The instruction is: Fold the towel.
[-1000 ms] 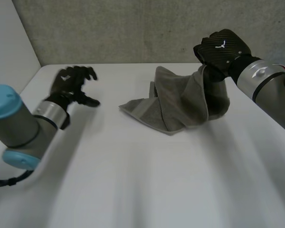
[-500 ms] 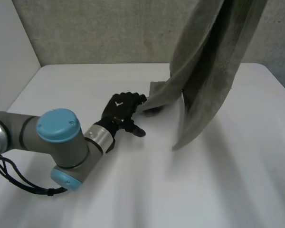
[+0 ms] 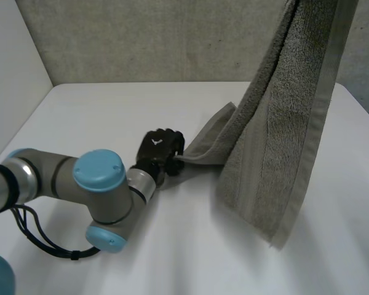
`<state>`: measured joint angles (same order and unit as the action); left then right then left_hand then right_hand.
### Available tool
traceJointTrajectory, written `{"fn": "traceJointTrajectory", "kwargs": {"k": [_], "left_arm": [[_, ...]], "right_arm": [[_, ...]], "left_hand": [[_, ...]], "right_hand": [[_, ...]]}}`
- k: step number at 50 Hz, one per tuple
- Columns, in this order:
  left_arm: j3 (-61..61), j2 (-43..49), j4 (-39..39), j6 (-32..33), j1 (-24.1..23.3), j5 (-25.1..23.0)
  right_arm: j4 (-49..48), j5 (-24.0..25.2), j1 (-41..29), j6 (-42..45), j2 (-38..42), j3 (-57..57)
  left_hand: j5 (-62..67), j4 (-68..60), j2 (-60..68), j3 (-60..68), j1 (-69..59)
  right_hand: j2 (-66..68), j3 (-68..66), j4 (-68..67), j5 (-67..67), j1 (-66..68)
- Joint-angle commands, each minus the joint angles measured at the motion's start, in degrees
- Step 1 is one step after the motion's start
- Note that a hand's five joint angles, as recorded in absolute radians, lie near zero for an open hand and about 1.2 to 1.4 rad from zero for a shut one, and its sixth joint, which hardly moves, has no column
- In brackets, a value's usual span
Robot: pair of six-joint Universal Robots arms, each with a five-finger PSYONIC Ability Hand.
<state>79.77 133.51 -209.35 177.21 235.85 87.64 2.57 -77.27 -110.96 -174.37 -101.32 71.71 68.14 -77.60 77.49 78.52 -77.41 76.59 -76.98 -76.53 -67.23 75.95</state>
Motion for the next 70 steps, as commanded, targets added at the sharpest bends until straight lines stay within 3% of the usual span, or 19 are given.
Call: {"fn": "traceJointTrajectory", "kwargs": {"k": [1,7,15,21,27,32,34,35,37,40,42,44,48,51,57,62,65,67,70], "left_arm": [[6.08,-11.83,-0.7,0.77,8.55,0.34],[9.18,-23.27,-0.36,2.52,14.89,-2.47],[13.92,-33.91,3.15,7.17,17.01,-7.39],[15.07,-35.51,8.26,11.23,17.54,-10.74],[10.94,-27.6,15.11,17.64,17.72,-11.79],[0.48,-19.34,15.46,22.48,17.63,-9.42],[-9.4,-14.7,14.94,23.53,17.8,-6.53],[-9.45,-14.68,14.94,23.53,17.8,-6.52],[-21.87,-11.35,13.89,23.44,17.72,-4.16],[-27.65,-10.37,12.65,23.18,17.63,-3.35],[-35.96,-10.28,6.8,21.7,16.84,-2.65],[-37.56,-10.81,2.76,19.34,16.58,-2.56],[-37.93,-13.09,-6.23,9.14,17.18,-3.88],[-36.88,-13.27,-5.11,6.31,17.28,-4.93],[-30.37,-12.66,-2.99,6.57,18.07,-5.99],[-15.87,-13.36,-3.17,7.36,21.76,-8.36],[-5.15,-13.71,-3.61,9.47,22.72,-12.49],[4.04,-13.97,-5.62,14.28,23.25,-16.43],[7.95,-13.97,-6.95,17.29,23.78,-17.42]], "right_arm": [[3.48,2.9,3.37,4.9,3.3,0.18],[11.82,7.57,4.52,17.98,12.0,-0.16],[18.69,6.69,4.08,33.11,19.3,-0.96],[20.28,6.25,3.91,37.0,22.66,0.01],[19.57,6.43,3.73,41.13,28.72,-1.66],[12.02,4.58,-0.05,40.34,35.05,-9.48],[2.05,0.74,-2.58,39.03,36.63,-14.47],[2.0,0.71,-2.6,39.02,36.63,-14.49],[-13.21,-4.88,-2.77,36.66,36.37,-17.82],[-22.44,-7.81,-2.86,35.07,36.19,-17.83],[-37.92,-11.49,-2.77,32.44,33.31,-16.17],[-41.65,-11.59,-2.86,32.08,30.68,-15.47],[-35.39,-8.88,-2.51,31.47,29.85,-18.61],[-28.28,-5.98,-2.51,31.46,32.4,-21.16],[-19.01,-1.13,-2.42,31.55,36.02,-21.87],[-13.04,5.35,-0.58,32.52,39.08,-15.57],[-12.59,6.51,-0.4,33.22,40.15,-13.0],[-11.72,7.13,0.04,36.1,43.03,-7.75],[-10.93,7.48,0.83,41.02,44.45,-1.25]], "left_hand": [[1.86,-2.4,2.51,1.48,-2.59],[1.86,-2.4,2.51,1.48,-2.59],[1.86,-2.4,2.51,1.48,-2.59],[1.86,-2.4,2.51,1.48,-2.59],[1.86,-2.4,2.51,1.48,-2.59],[1.86,-2.4,2.51,1.48,-2.59],[1.86,-2.4,2.51,1.48,-2.59],[1.86,-2.4,2.51,1.48,-2.59],[1.86,-2.4,2.51,1.48,-2.59],[1.86,-2.4,2.51,1.48,-2.59],[1.86,-2.4,2.51,1.48,-2.59],[1.86,-2.4,2.51,1.48,-2.59],[1.86,-2.4,2.51,1.48,-2.59],[1.86,-2.4,2.51,1.48,-2.59],[1.86,-2.4,2.51,1.48,-2.59],[1.86,-2.4,2.51,1.48,-2.59],[1.86,-2.4,2.51,1.48,-2.59],[1.86,-2.4,2.51,1.48,-2.59],[1.86,-2.4,2.51,1.48,-2.59]], "right_hand": [[3.41,-3.02,-3.47,-2.77,4.05],[3.41,-3.02,-3.47,-2.77,4.05],[3.41,-3.02,-3.47,-2.77,4.05],[3.41,-3.02,-3.47,-2.77,4.05],[3.41,-3.02,-3.47,-2.77,4.05],[3.41,-3.02,-3.47,-2.77,4.05],[3.41,-3.02,-3.47,-2.77,4.05],[3.41,-3.02,-3.47,-2.77,4.05],[3.41,-3.02,-3.47,-2.77,4.05],[3.41,-3.02,-3.47,-2.77,4.05],[3.41,-3.02,-3.47,-2.77,4.05],[3.41,-3.02,-3.47,-2.77,4.05],[3.41,-3.02,-3.47,-2.77,4.05],[3.41,-3.02,-3.47,-2.77,4.05],[3.41,-3.02,-3.47,-2.77,4.05],[3.41,-3.02,-3.47,-2.77,4.05],[3.41,-3.02,-3.47,-2.77,4.05],[3.41,-3.02,-3.47,-2.77,4.05],[3.41,-3.02,-3.47,-2.77,4.05]]}}
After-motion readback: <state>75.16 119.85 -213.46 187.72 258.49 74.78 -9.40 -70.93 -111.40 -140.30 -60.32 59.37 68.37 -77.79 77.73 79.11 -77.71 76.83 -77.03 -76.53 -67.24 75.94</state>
